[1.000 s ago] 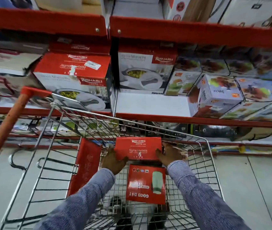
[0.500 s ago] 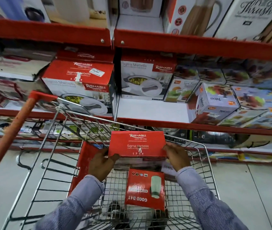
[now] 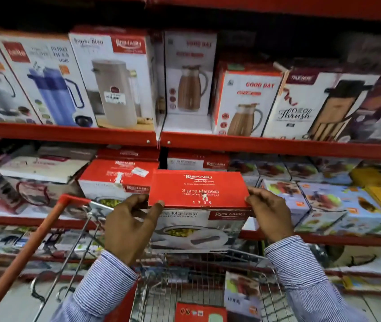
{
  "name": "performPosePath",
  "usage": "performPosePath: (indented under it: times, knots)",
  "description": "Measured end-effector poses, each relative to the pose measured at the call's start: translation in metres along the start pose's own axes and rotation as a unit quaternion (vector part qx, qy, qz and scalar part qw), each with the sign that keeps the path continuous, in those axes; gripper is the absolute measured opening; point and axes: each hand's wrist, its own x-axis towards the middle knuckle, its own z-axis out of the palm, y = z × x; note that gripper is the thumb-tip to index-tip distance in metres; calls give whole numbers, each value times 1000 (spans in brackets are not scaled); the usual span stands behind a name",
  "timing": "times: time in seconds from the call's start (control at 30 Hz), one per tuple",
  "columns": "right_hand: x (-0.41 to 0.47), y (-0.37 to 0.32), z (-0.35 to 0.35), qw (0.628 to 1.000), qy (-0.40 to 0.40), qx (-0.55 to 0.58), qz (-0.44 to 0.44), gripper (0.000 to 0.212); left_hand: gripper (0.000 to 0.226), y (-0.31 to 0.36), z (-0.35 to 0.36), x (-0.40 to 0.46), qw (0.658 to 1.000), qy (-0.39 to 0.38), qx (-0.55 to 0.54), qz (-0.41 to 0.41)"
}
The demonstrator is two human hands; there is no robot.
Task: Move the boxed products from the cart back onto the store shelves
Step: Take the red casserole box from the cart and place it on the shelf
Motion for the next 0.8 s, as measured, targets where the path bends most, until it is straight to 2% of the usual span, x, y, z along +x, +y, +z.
performPosePath:
  times: [0.1, 0.27, 0.5, 0.7, 0.8]
  knots:
    - [20, 0, -2, 999, -31, -1, -14, 26, 33, 10, 9, 17, 1000, 4, -5, 22]
    - [47, 20, 12, 999, -47, -17, -22, 28, 57, 5, 31, 32, 998, -58, -13, 5]
    - [79, 49, 36, 994, -103, -32, 8, 36, 42, -24, 71, 44, 988, -132, 9, -78]
    - [93, 44, 39, 990, -134, -31, 26, 43, 71, -32, 88, 55, 983, -146, -44, -101]
    - [99, 42, 37, 987, -156, -26, 25, 43, 74, -28, 96, 57, 985, -136, -35, -102]
